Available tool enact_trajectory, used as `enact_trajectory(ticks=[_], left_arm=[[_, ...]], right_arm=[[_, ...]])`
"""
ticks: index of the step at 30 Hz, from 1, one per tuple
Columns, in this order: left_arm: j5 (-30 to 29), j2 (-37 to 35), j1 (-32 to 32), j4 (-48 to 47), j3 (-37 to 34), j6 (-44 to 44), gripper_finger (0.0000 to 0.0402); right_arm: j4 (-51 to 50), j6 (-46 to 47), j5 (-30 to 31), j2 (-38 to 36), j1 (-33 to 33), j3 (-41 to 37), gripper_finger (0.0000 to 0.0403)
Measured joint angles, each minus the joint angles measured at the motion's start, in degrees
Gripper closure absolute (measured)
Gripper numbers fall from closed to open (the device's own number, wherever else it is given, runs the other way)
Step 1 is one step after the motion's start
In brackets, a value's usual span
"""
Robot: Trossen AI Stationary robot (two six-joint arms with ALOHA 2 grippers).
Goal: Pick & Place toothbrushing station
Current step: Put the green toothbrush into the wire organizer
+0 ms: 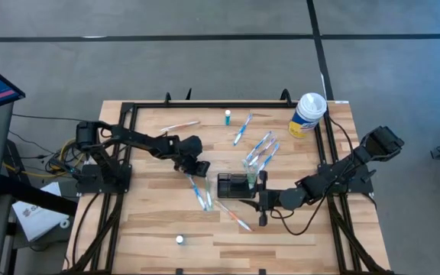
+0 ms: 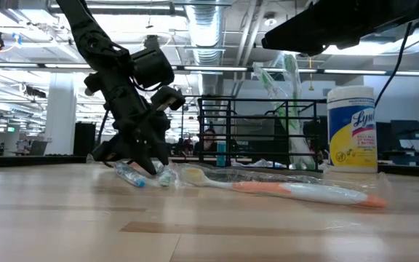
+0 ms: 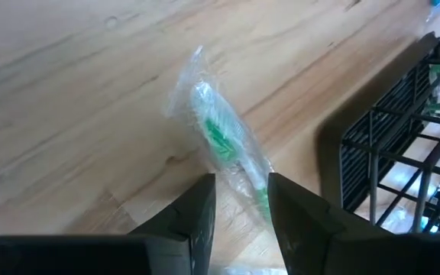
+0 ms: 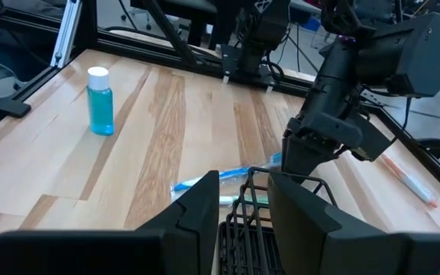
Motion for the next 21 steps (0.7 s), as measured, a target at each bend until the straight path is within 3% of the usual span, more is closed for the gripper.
enact_trajectory(ticks=[12, 21], left_arm=[[0.2, 0.2, 0.0, 3.1, 0.0, -3.1, 0.0285], [1.5, 4.5, 0.1, 3.6, 1.2, -2.7, 0.0299]], right_arm=[[0.0, 0.0, 0.9, 0.0, 0.0, 0.0, 0.0300], [0.3, 0.0, 0.9, 0.0, 0.0, 0.0, 0.0300]])
